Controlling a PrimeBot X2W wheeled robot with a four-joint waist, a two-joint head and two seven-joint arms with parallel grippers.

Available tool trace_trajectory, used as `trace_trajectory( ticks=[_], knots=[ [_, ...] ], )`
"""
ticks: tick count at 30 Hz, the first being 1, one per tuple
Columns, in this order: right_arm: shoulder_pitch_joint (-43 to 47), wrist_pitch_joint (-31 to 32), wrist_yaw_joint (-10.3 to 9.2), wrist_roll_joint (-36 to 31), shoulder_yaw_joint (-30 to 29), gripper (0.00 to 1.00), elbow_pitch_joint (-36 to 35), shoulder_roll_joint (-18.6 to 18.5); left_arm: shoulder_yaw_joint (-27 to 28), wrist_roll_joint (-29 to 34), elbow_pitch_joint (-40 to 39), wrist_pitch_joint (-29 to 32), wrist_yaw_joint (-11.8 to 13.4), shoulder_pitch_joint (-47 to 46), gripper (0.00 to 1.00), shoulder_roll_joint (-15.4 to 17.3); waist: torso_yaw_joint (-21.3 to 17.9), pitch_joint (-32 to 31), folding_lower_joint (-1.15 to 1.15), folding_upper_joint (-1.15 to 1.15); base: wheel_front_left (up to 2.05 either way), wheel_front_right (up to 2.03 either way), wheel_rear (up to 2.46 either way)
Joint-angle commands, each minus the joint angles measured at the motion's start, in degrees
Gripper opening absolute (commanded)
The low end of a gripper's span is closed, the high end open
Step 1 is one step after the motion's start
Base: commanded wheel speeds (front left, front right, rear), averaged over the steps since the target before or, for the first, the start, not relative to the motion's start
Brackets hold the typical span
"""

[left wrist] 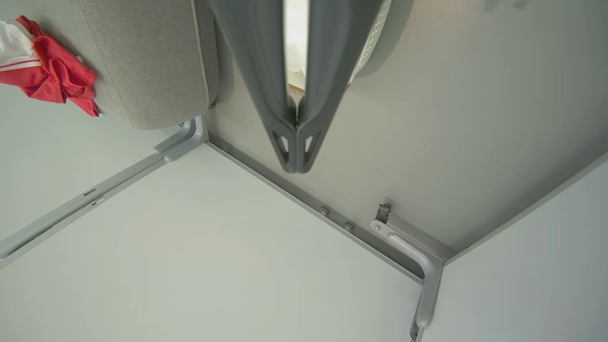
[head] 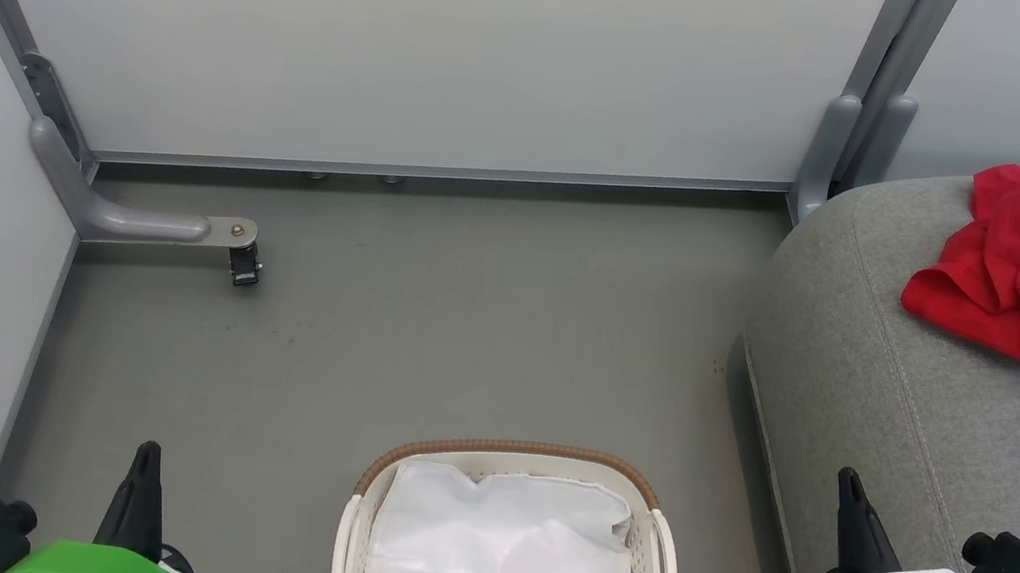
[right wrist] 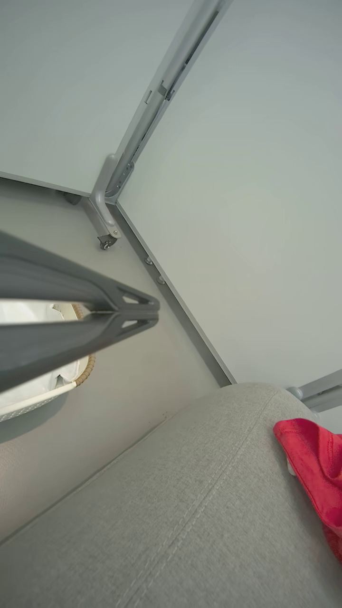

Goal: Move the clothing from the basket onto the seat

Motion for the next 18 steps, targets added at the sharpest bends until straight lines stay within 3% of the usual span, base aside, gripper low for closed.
trace_trajectory(
  ticks=[1,18],
  knots=[
    [-1.35,0.49,-0.01,2.18,-0.45,0.0,-1.05,-0.34,0.54,-1.98,-0.83,0.42,-0.17,-1.96,0.0,0.17,-0.02,0.0,0.0,0.0,0.0,0.0,0.0],
    [-1.57,3.79,-0.02,14.56,-2.24,0.0,-1.8,-0.44,2.01,-13.99,-1.12,3.74,-0.53,-3.83,0.0,0.2,-0.25,0.01,0.0,0.0,0.0,0.0,0.0]
  ],
)
